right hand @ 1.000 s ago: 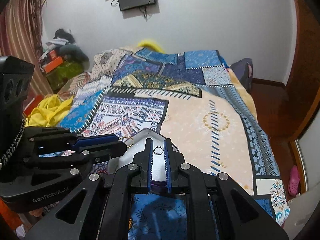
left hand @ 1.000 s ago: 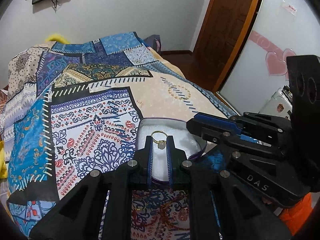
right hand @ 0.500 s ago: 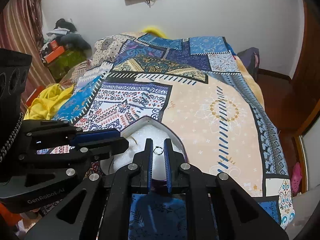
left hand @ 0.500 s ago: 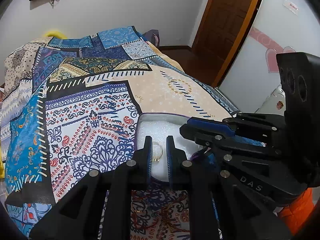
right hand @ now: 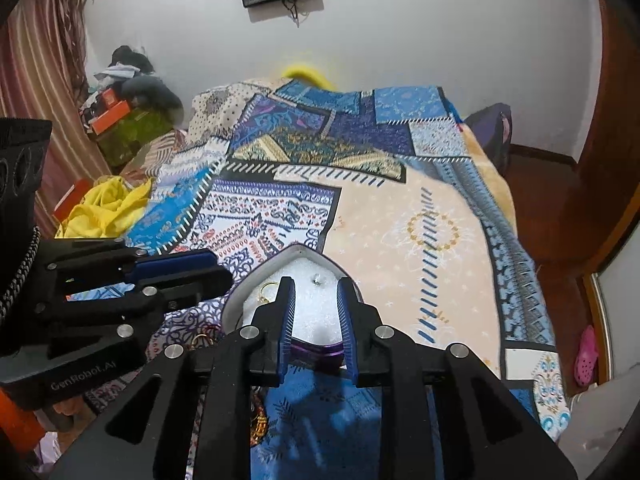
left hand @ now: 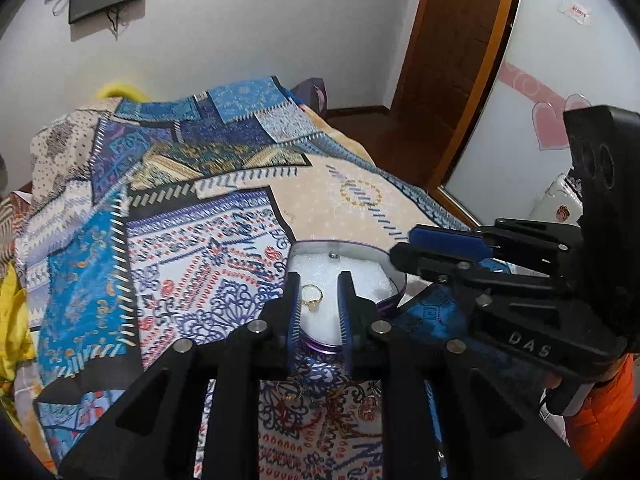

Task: Organize jewelry
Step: 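Withdraw both tools from the tin toward the bracelets on the cover, then grasp the thin red bracelet with the left tool while the right tool grasps the orange beaded bracelet, then carry the red bracelet over the tin with the left tool while the right tool carries the beaded bracelet, then open the left tool over the tin while the right tool releases the beaded bracelet, then withdraw both tools from the tin toward the remaining rings, then grasp a silver stone ring with the left tool while the right tool grasps a silver ring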

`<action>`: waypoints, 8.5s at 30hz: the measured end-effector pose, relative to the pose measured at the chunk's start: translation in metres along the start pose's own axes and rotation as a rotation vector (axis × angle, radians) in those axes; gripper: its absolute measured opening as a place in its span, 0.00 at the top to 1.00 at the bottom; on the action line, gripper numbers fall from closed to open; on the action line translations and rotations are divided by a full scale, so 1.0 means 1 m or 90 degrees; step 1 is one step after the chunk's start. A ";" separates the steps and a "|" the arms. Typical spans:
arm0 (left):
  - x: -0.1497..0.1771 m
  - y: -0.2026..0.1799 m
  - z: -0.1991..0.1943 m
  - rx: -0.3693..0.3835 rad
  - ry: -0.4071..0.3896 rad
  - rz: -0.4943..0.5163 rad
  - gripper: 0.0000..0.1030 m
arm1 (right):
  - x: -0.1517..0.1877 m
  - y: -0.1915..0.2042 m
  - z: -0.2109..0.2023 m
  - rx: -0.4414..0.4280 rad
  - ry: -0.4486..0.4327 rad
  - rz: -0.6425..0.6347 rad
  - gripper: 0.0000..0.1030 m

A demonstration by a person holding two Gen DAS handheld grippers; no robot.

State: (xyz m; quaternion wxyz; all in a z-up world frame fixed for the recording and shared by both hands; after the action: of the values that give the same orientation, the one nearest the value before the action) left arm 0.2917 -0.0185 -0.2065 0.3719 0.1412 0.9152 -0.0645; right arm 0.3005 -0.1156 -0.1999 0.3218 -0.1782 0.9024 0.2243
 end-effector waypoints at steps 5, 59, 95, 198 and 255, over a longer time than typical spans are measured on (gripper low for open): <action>-0.003 0.003 -0.024 -0.017 -0.022 -0.005 0.73 | -0.003 0.001 -0.022 0.003 -0.028 0.013 0.81; 0.098 0.005 0.008 -0.021 0.118 -0.027 0.78 | 0.095 -0.011 0.004 0.100 0.037 -0.048 0.75; 0.044 0.005 -0.072 -0.033 -0.020 -0.025 1.00 | 0.045 0.010 -0.043 0.062 -0.091 -0.011 0.90; 0.073 0.006 -0.022 -0.050 0.065 -0.013 0.66 | 0.055 0.005 -0.005 0.008 0.027 0.039 0.74; 0.071 -0.078 0.045 0.048 0.132 0.054 0.71 | 0.084 -0.039 -0.023 0.039 0.037 0.106 0.65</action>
State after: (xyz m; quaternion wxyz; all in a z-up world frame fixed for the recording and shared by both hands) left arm 0.2494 -0.0880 -0.2868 0.2717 0.1993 0.9390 -0.0681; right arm 0.2459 -0.1751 -0.2515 0.2813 -0.0992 0.9295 0.2169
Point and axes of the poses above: each gripper's, at about its wrist camera, not at the fingertips, and z roughly the way its jaws point, y to its left, x to its underside, the point moved 8 cm from there along z, roughly the way its jaws point, and after that the axes turned 10 degrees about z, right-handed, at the moved point
